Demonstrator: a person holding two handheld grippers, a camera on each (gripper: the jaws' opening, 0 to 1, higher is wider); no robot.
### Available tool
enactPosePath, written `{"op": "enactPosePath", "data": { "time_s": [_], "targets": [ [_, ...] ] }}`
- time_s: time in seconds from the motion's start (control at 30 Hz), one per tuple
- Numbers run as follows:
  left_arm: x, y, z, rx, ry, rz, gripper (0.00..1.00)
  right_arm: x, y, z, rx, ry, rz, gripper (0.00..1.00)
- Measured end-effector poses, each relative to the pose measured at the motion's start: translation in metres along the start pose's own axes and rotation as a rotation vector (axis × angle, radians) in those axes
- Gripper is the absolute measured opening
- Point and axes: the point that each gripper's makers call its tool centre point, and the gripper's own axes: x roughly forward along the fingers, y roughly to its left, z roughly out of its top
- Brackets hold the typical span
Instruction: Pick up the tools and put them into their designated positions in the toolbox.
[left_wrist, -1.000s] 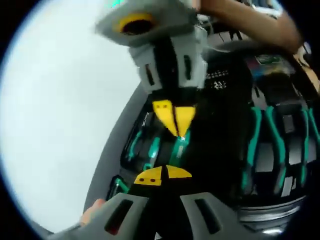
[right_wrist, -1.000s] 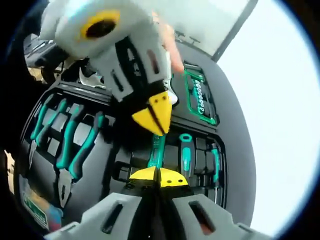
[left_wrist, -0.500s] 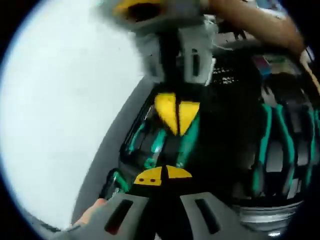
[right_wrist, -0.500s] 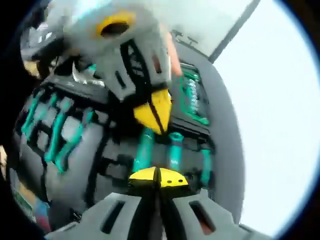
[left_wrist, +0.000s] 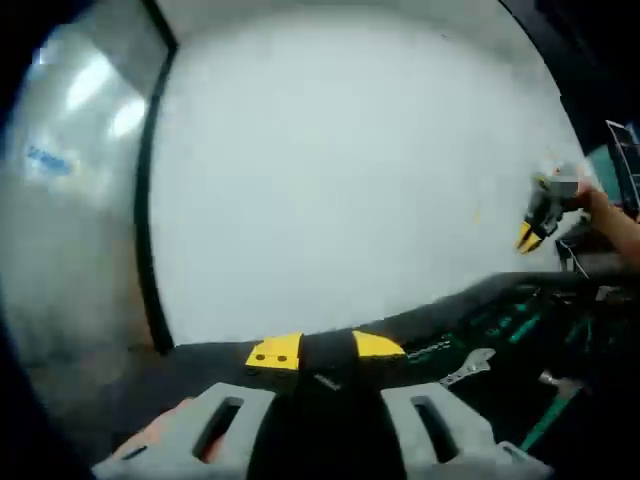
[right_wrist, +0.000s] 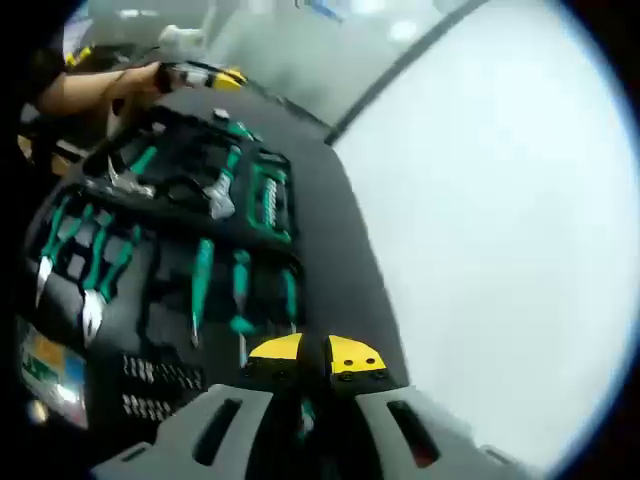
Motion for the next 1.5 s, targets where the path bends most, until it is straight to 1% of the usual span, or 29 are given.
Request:
{"op": "enactPosePath", "data": {
  "time_s": [0.07,0.13,0.17,0.2,0.23,0.27,0.3,0.33,0.37,0.43,0.47,0.5,0.53,0.6,0.67,0.8,0.83,0.87,0.9,0.97,1.03,1.13,1.27,1.3,1.37,1.4,1.43,1.47,1.5],
  "targets": [
    [-0.017,0.02,-0.023,-0.12,0.011,0.052,0.13,-0.01,-0.021,-0.016,0.063,0.056,-0.082,0.06],
    [-0.024,0.028,-0.044,-0.148,0.032,0.078,0.13,-0.022,-0.048,-0.04,0.172,0.122,-0.19,0.06],
    [-0.026,0.029,-0.054,-0.18,0.067,0.085,0.13,-0.029,-0.061,-0.06,0.23,0.176,-0.246,0.06],
    [-0.026,0.024,-0.06,-0.209,0.121,0.077,0.13,-0.032,-0.065,-0.073,0.26,0.209,-0.264,0.06],
    [-0.024,0.021,-0.053,-0.204,0.11,0.057,0.12,-0.033,-0.063,-0.092,0.265,0.249,-0.244,0.06],
    [-0.021,0.019,-0.037,-0.203,0.007,0.041,0.12,-0.032,-0.058,-0.106,0.268,0.275,-0.218,0.06],
    [-0.017,0.02,-0.031,-0.179,-0.032,0.036,0.12,-0.032,-0.055,-0.12,0.279,0.31,-0.2,0.06],
    [-0.017,0.017,-0.034,-0.157,-0.015,0.024,0.12,-0.031,-0.045,-0.144,0.305,0.37,-0.168,0.06],
    [-0.019,0.013,-0.051,-0.159,0.072,0.003,0.12,-0.028,-0.04,-0.159,0.341,0.397,-0.141,0.06],
    [-0.022,0.011,-0.068,-0.171,0.158,0.026,0.12,-0.017,-0.027,-0.191,0.489,0.431,-0.119,0.06],
    [-0.022,0.009,-0.067,-0.156,0.158,0.028,0.12,-0.011,-0.023,-0.21,0.547,0.458,-0.125,0.06],
    [-0.022,0.006,-0.063,-0.132,0.135,0.021,0.12,-0.007,-0.021,-0.22,0.558,0.471,-0.122,0.06],
    [-0.021,0.004,-0.059,-0.113,0.118,0.011,0.12,-0.001,-0.021,-0.227,0.55,0.47,-0.122,0.06],
    [-0.019,0.005,-0.063,-0.106,0.134,0.015,0.12,0.01,-0.01,-0.236,0.595,0.464,-0.105,0.06],
    [-0.02,0.006,-0.069,-0.089,0.166,0.033,0.12,0.021,0.006,-0.23,0.64,0.425,-0.046,0.08],
    [-0.019,0.004,-0.068,-0.071,0.163,0.034,0.12,0.035,0.003,-0.237,0.637,0.41,-0.069,0.12],
    [-0.019,0.004,-0.07,-0.064,0.172,0.038,0.11,0.037,0.003,-0.233,0.685,0.383,-0.068,0.09],
    [-0.019,0.004,-0.072,-0.062,0.181,0.035,0.11,0.037,0.001,-0.231,0.709,0.355,-0.068,0.07],
    [-0.019,0.004,-0.073,-0.061,0.185,0.035,0.11,0.035,0.001,-0.233,0.702,0.369,-0.066,0.06],
    [-0.018,0.007,-0.076,-0.056,0.199,0.038,0.11,0.031,0.001,-0.231,0.699,0.351,-0.062,0.05],
    [-0.019,0.007,-0.078,-0.053,0.208,0.038,0.11,0.024,-0.003,-0.229,0.792,0.357,-0.093,0.05],
    [-0.018,0.008,-0.079,-0.054,0.215,0.041,0.11,0.015,-0.019,-0.212,0.819,0.301,-0.121,0.05],
    [-0.018,0.01,-0.081,-0.057,0.22,0.045,0.11,-0.003,-0.038,-0.163,0.752,0.176,-0.137,0.05],
    [-0.018,0.01,-0.081,-0.058,0.221,0.046,0.11,-0.007,-0.039,-0.144,0.725,0.134,-0.129,0.05],
    [-0.018,0.01,-0.081,-0.059,0.222,0.045,0.11,-0.01,-0.04,-0.118,0.649,0.08,-0.108,0.05],
    [-0.018,0.01,-0.081,-0.059,0.223,0.046,0.11,-0.009,-0.039,-0.096,0.563,0.033,-0.091,0.05],
    [-0.019,0.01,-0.082,-0.059,0.224,0.045,0.11,-0.008,-0.036,-0.082,0.515,-0.001,-0.078,0.05],
    [-0.018,0.009,-0.082,-0.058,0.225,0.044,0.11,-0.003,-0.028,-0.061,0.482,-0.043,-0.048,0.05],
    [-0.018,0.009,-0.082,-0.057,0.227,0.043,0.11,0.002,-0.023,-0.047,0.457,-0.075,-0.025,0.05]
  ]
}}
